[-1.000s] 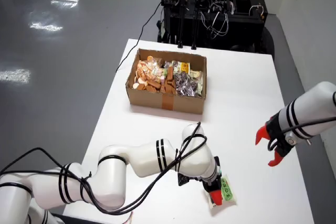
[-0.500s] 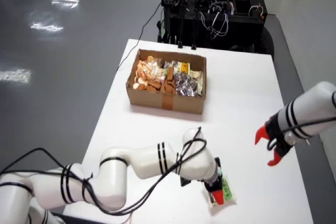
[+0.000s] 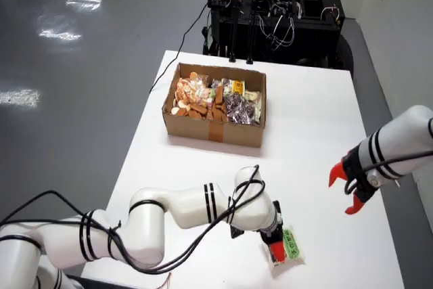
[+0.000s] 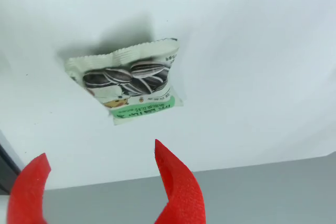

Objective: Grasp a snack and put it in the bin.

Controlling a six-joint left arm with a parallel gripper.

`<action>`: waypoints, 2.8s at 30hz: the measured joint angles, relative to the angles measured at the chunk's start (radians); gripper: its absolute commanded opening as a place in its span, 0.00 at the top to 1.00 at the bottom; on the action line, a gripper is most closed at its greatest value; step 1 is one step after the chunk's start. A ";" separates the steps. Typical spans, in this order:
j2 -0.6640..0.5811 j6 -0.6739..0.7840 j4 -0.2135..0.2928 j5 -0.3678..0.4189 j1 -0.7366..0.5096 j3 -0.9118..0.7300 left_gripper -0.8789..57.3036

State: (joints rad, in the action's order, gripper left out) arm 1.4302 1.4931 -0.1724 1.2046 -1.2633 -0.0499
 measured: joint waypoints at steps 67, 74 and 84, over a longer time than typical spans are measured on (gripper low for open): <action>0.101 0.042 -0.042 -0.237 0.010 -0.080 0.24; 0.107 0.043 -0.042 -0.240 0.017 -0.081 0.24; 0.117 0.044 -0.100 -0.224 0.010 -0.028 0.24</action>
State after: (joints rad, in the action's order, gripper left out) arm 1.5474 1.5368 -0.2728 0.9811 -1.2532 -0.0777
